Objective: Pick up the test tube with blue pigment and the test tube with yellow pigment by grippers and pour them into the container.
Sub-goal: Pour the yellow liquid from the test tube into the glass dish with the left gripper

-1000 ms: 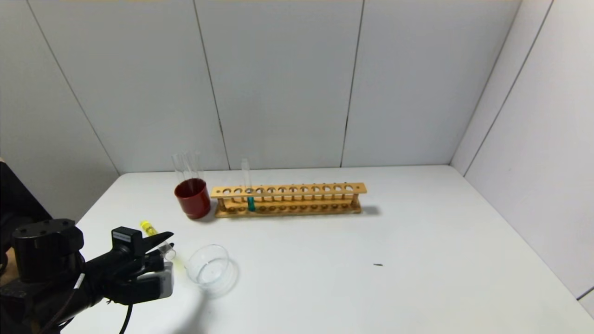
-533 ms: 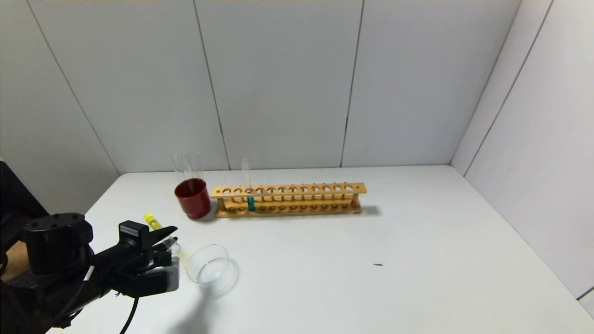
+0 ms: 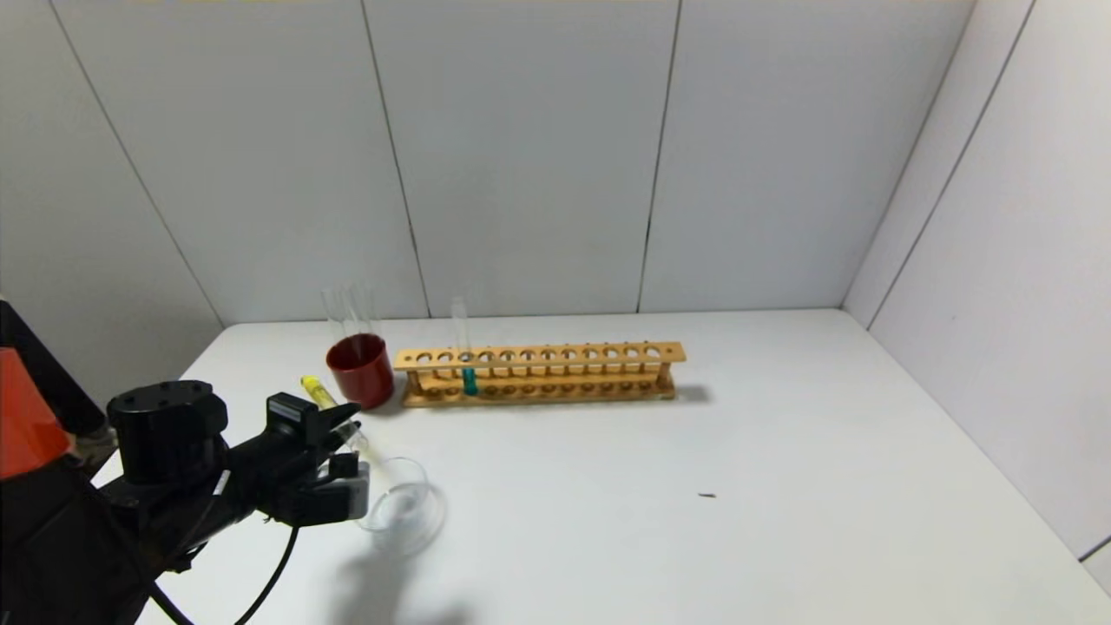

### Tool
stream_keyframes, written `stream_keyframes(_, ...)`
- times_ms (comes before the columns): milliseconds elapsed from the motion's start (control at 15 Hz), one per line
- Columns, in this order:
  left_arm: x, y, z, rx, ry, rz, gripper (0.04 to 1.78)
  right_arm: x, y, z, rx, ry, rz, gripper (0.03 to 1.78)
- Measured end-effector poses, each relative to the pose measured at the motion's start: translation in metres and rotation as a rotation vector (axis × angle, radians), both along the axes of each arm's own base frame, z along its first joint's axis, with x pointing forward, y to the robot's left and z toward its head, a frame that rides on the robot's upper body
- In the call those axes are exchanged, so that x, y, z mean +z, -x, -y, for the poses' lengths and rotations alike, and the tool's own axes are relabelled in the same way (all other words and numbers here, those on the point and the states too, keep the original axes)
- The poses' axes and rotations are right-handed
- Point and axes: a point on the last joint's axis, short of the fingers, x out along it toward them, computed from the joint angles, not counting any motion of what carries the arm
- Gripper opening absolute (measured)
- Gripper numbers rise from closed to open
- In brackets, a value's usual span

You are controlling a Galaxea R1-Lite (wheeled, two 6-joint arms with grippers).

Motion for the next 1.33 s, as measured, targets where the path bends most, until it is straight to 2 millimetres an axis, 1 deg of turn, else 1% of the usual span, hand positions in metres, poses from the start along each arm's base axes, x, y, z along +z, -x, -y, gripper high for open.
stream_keyframes(267,-0.006,-0.008,0.001,-0.016,-0.046,0.085,0.32,0.0,0.0,0.0,0.0,0.0,0.0,1.75)
stream_keyframes(533,-0.016,-0.007,0.001,-0.026,-0.075,0.057,0.32,0.0,0.0,0.0,-0.001,0.0,0.0,1.75)
stream_keyframes(800,-0.019,-0.005,0.001,-0.027,-0.085,0.046,0.32,0.0,0.0,0.0,0.0,0.0,0.0,1.75)
stream_keyframes(1333,-0.019,-0.008,0.002,-0.064,-0.169,0.088,0.32,0.0,0.0,0.0,0.0,0.0,0.0,1.75)
